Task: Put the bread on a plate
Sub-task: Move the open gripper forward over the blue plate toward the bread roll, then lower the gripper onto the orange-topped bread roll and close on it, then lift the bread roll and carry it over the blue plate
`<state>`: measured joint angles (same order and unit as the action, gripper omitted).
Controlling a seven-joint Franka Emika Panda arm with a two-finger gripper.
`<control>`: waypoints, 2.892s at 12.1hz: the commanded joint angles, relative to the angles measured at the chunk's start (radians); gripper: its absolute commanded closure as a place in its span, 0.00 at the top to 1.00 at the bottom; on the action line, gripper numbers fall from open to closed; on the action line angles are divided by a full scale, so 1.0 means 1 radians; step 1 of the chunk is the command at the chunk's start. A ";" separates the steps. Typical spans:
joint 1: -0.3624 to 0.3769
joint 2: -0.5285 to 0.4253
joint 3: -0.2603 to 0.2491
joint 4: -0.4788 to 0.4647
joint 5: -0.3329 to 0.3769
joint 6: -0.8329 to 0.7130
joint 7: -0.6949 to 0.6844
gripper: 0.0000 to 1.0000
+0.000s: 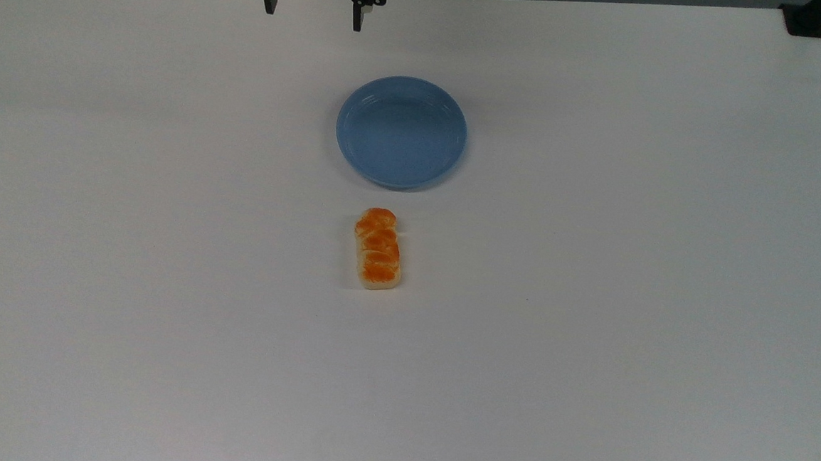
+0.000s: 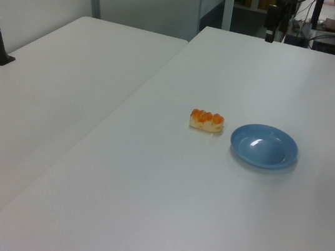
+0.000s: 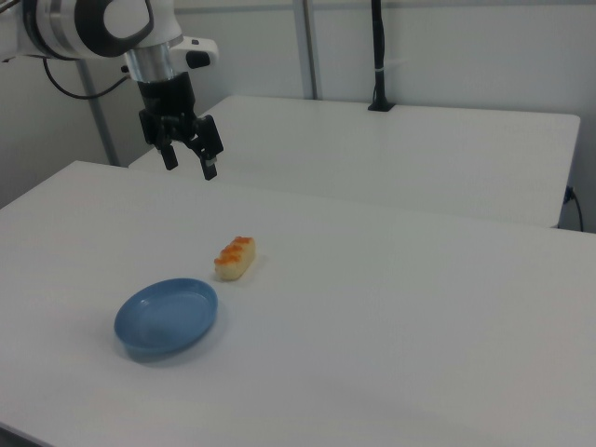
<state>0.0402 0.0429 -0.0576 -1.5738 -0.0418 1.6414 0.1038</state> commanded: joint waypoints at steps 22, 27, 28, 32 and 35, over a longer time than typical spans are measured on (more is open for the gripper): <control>0.076 0.520 0.004 0.080 0.014 0.529 0.068 1.00; 0.079 0.577 0.024 0.078 -0.010 0.581 0.068 0.75; 0.081 0.577 0.024 0.078 -0.010 0.583 0.068 0.52; 0.096 0.531 0.022 0.071 0.005 0.565 0.106 0.37; 0.093 0.360 0.022 -0.072 -0.001 0.485 0.145 0.39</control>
<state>0.1260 0.5696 -0.0283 -1.4939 -0.0416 2.1829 0.2194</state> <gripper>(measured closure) 0.617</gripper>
